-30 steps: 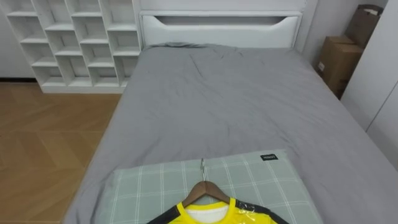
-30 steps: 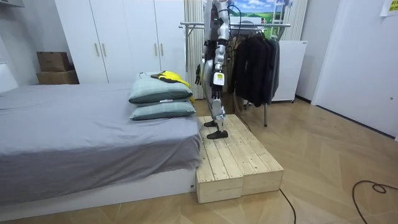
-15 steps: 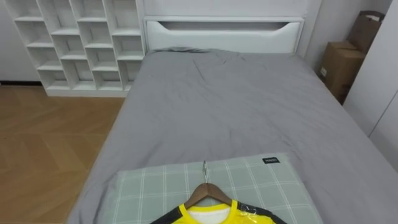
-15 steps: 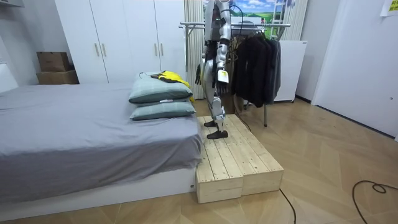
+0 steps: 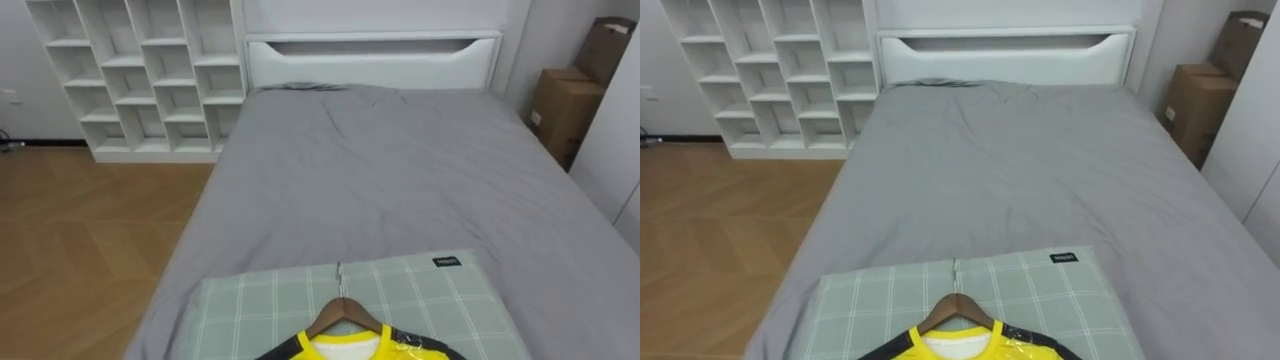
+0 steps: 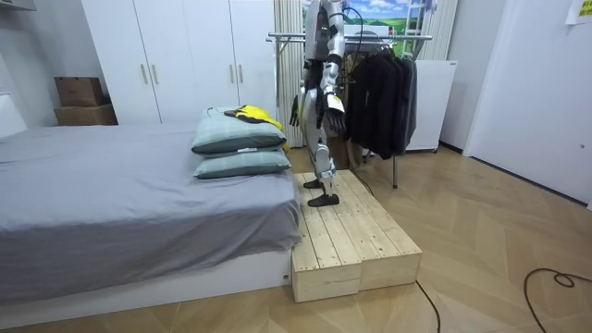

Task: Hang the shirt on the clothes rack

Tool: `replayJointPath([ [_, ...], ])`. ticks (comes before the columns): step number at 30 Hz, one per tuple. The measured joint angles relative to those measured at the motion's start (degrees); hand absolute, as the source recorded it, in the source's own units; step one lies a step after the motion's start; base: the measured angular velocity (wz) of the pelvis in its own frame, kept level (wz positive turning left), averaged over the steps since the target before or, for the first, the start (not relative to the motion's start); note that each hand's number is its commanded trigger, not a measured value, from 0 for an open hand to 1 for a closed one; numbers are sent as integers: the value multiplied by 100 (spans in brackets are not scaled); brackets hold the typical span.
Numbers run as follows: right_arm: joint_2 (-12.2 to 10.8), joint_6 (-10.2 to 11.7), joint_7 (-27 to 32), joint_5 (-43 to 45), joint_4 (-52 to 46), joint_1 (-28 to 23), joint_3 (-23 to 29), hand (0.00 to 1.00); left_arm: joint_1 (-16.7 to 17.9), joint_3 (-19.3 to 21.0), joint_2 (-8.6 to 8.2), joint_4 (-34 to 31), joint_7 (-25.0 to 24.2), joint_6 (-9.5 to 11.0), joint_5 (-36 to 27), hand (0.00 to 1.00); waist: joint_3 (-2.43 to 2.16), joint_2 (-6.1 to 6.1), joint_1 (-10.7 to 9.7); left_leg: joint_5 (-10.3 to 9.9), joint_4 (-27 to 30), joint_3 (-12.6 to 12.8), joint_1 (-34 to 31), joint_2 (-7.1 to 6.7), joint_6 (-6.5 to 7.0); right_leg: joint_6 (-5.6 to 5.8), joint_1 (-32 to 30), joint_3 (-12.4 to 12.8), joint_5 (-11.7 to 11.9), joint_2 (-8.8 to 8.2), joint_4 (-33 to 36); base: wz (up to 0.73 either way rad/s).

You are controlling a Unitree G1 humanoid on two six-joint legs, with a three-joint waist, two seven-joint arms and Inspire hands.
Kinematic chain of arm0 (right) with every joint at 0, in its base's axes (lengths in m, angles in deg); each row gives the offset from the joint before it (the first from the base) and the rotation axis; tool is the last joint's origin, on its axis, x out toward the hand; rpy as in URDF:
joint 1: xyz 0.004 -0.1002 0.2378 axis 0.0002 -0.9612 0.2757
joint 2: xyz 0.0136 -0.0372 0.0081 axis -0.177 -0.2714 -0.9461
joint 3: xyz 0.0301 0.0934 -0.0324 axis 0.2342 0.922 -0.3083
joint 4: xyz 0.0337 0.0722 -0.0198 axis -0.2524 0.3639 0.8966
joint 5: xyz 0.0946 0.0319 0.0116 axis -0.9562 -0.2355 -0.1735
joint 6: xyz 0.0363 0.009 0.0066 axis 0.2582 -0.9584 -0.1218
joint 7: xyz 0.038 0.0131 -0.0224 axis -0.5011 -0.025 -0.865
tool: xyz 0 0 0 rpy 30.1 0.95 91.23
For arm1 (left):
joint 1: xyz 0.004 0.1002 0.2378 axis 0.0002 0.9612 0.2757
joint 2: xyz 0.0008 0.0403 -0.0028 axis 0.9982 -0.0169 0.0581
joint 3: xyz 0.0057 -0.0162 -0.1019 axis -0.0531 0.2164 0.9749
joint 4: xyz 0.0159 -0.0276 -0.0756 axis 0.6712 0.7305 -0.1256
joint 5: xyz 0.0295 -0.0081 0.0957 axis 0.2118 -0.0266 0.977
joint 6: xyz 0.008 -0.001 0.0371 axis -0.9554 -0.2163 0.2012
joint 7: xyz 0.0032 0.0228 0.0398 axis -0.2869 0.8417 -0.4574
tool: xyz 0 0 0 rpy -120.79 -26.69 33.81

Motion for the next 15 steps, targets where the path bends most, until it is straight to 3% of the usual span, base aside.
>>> replayJointPath([
  [5, 40, 54, 73, 34, -13, -9, -3, 0, -2, -160, 40, -415, 522, 136, 20, 0, -11, 1, -46, 2, 4, -28, -22, -19, 2, 3, -5, -16, -2, -10, -6, 1],
  [6, 43, 56, 81, 116, -48, -11, -1, 0, 0, -161, 58, -496, 604, 145, 116, 0, -42, 25, -71, 4, 2, -36, -20, -23, 3, 4, -1, -23, -2, -13, -5, 5],
  [8, 46, 80, 133, 161, -53, -2, -15, 0, 10, -231, 112, -633, 766, 161, 351, 0, -61, 2, -138, 5, 0, -61, -14, -28, 3, 4, 9, -31, -2, -15, 1, 5],
  [15, 69, 89, 143, 272, -113, -1, -3, 0, -162, -253, 178, -935, 914, 276, 1268, 0, -69, -35, -168, 3, 6, -104, 9, -33, 2, 4, 27, -77, -2, -16, -6, 3],
])
